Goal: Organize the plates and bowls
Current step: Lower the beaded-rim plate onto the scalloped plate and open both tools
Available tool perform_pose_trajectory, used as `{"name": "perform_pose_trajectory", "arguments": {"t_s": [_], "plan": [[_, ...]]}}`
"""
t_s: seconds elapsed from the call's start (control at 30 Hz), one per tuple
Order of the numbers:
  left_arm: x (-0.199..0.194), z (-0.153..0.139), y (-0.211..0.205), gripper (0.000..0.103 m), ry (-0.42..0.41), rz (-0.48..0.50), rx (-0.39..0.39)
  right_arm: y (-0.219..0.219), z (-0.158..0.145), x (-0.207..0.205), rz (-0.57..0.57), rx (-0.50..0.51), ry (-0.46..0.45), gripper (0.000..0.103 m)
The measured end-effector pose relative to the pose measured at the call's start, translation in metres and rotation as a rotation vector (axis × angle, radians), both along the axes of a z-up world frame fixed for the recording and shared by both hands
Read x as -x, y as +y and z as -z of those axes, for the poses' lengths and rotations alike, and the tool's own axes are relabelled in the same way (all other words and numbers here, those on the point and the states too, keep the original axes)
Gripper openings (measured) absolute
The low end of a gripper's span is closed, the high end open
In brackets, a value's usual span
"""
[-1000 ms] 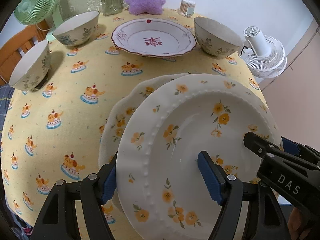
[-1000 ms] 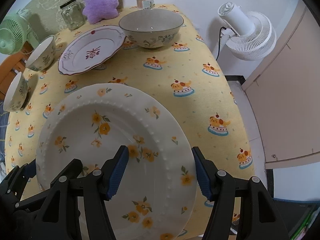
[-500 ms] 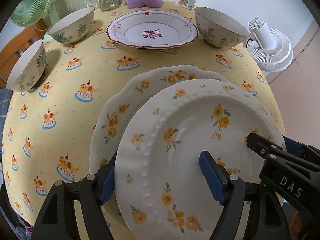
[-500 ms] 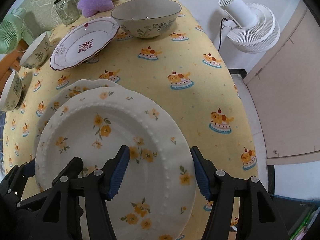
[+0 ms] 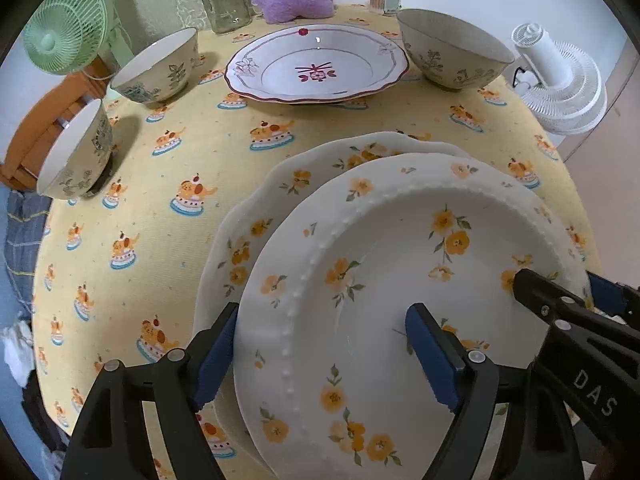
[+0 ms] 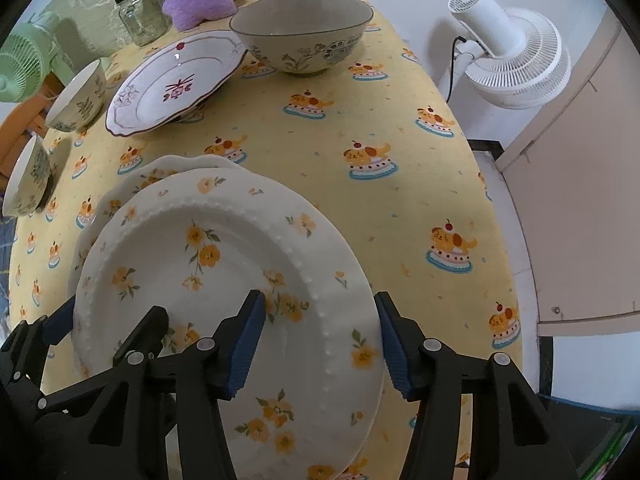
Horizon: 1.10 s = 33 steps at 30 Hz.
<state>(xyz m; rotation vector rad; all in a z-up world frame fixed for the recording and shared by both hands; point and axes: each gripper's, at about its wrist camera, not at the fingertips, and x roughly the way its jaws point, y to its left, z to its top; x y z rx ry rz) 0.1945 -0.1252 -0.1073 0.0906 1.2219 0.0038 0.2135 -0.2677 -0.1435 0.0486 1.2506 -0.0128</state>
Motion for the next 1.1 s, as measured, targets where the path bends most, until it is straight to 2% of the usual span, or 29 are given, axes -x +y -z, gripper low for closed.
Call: {"name": "perform_pose_trajectory", "arguments": {"t_s": [0.07, 0.1, 0.2, 0.37, 0.4, 0.5, 1.1], "plan": [[0.001, -0.002, -0.01, 0.084, -0.027, 0.024, -0.087, 0.002, -0.001, 0.0, -0.015, -0.005, -0.005, 0.058], [0.001, -0.003, -0.013, 0.085, -0.03, 0.03, -0.099, 0.003, -0.002, -0.001, -0.022, -0.001, -0.007, 0.058], [0.0, -0.004, -0.01, 0.084, -0.029, 0.02, -0.071, 0.001, 0.0, -0.001, -0.018, -0.013, 0.003, 0.058], [-0.001, -0.009, -0.004, 0.084, -0.026, 0.016, -0.03, 0.001, -0.01, 0.005, -0.034, 0.016, -0.031, 0.057], [-0.001, -0.009, -0.003, 0.084, -0.025, 0.018, -0.023, 0.001, -0.012, 0.006, -0.035, 0.016, -0.035, 0.049], [0.001, -0.012, 0.0, 0.084, -0.032, 0.016, 0.0, 0.003, -0.013, 0.007, -0.027, 0.052, -0.03, 0.041], [0.002, -0.017, 0.015, 0.084, -0.036, -0.051, 0.003, 0.023, -0.007, -0.012, -0.082, 0.077, -0.035, 0.044]]}}
